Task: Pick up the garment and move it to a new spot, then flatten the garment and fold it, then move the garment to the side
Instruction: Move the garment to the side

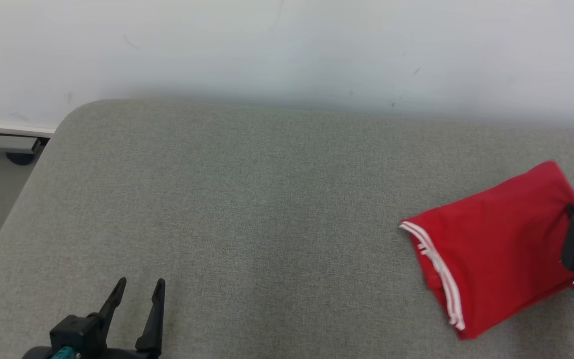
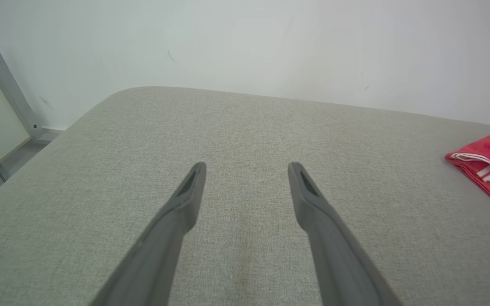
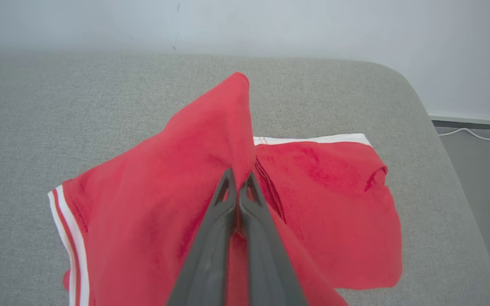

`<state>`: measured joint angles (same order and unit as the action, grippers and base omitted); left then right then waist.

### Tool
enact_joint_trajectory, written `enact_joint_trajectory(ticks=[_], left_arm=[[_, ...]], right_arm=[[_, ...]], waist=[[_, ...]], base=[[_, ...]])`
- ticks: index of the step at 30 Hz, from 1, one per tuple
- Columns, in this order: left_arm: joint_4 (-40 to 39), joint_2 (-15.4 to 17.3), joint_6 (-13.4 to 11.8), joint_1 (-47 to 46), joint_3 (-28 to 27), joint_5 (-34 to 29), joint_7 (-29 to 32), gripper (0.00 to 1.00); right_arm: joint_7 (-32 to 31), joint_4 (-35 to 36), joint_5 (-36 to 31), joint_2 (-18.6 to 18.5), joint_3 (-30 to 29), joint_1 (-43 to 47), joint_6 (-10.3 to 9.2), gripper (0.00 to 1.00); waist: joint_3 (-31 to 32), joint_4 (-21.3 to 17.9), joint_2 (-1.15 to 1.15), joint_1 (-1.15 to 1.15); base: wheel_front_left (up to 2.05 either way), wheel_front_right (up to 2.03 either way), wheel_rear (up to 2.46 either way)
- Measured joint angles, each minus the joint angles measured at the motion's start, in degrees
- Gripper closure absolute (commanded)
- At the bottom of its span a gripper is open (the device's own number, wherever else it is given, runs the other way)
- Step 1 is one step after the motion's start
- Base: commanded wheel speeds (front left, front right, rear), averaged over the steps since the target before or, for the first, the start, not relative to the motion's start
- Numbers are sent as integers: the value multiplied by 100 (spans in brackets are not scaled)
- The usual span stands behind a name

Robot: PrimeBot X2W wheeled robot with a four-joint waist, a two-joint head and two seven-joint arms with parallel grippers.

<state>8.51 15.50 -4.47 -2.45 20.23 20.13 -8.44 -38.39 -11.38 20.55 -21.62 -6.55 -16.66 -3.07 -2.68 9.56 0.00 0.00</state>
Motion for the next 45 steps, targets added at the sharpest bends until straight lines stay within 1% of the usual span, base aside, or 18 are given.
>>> enact_joint_trajectory(ticks=[8,15,17,26,29,31,32,33,34,35,36,43,45], left_arm=[[-1,34,2,104,13,1,-18,0],[-59,105,3,105,20,1,-16,0],[-88,121,45,104,21,1,-15,0],[-229,181,70,51,52,-10,44,0],[-268,200,97,-33,60,-13,71,0],[-297,205,97,-77,63,-33,86,0],[-305,209,97,-95,64,-37,87,0],[-307,211,97,-121,65,-37,99,0],[-310,211,97,-147,65,-38,121,0],[-305,210,98,-170,67,-43,134,0],[-304,208,98,-182,74,-45,136,0],[-283,144,101,-279,113,-52,135,0],[-260,130,102,-285,113,-52,124,0]], right_arm=[[-96,126,-8,-290,-349,-75,-105,100],[-83,154,-156,-516,-789,-65,-275,100],[-55,108,-190,-556,-901,-64,-307,100],[237,-204,-866,-595,-1012,-12,-399,100],[383,-367,-1211,-684,-972,64,-399,100],[478,-475,-1329,-736,-973,92,-400,100],[546,-509,-1455,-765,-939,93,-400,77],[573,-519,-1481,-771,-913,87,-400,68],[628,-528,-1483,-768,-878,80,-400,53],[682,-566,-1493,-753,-842,66,-400,23],[738,-598,-1534,-745,-794,60,-400,0],[1102,-825,-1569,-739,-602,-121,-398,0],[1270,-898,-1569,-736,-505,-190,-343,0]], waist=[[27,-54,0,0],[-42,-98,0,0],[-81,-106,0,0],[-341,-108,0,0],[-449,-96,0,0],[-519,-86,0,0],[-555,-79,0,0],[-588,-73,0,0],[-618,-68,0,0],[-646,-61,0,0],[-665,-54,0,1],[-675,-34,0,1],[-639,-40,0,0]], base=[[0,0,0],[0,0,0],[0,0,0],[0,0,0],[0,0,0],[0,0,0],[0,0,0],[0,0,0],[0,0,0],[0,0,0],[0,0,0],[0,0,0],[0,0,0]])
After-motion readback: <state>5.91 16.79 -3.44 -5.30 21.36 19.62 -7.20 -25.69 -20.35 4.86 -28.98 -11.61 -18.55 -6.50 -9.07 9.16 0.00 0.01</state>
